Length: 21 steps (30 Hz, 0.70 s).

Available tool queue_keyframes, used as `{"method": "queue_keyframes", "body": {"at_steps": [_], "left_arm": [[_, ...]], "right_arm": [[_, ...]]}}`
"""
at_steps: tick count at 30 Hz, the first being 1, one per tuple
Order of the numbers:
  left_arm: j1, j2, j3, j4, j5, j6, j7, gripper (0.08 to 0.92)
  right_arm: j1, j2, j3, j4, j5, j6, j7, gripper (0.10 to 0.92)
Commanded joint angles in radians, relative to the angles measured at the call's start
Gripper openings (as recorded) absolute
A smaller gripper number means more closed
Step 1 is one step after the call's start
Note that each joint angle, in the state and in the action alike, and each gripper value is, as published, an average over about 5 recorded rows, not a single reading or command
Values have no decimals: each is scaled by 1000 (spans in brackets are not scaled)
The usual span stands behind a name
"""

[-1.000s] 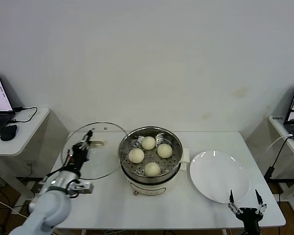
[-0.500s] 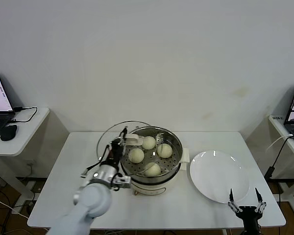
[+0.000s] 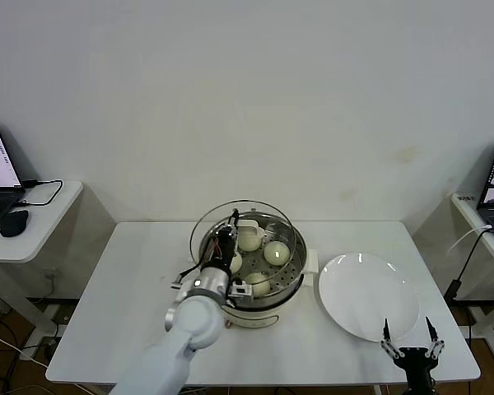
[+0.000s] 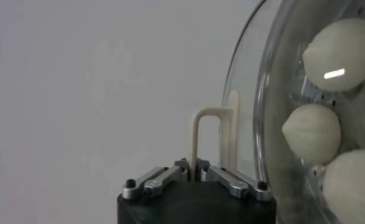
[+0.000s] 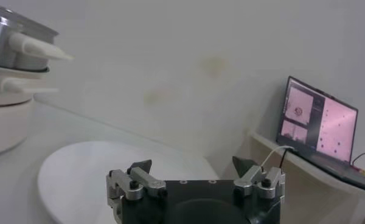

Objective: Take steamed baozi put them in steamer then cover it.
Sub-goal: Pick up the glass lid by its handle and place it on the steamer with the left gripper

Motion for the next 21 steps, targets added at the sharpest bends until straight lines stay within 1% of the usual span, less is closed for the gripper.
{"method": "queue_keyframes", "body": {"at_steps": [1, 15, 21], "left_arm": [[-28, -72, 31, 88, 47, 7, 7, 147], [4, -70, 29, 89, 69, -2, 0, 147], [21, -63, 26, 71, 69, -4, 0, 147]], "right_arm": [[4, 0, -1, -12, -5, 1, 2, 823], [9, -4, -3, -28, 1, 4, 2, 823], [11, -6, -2, -41, 2, 8, 2, 823]]}}
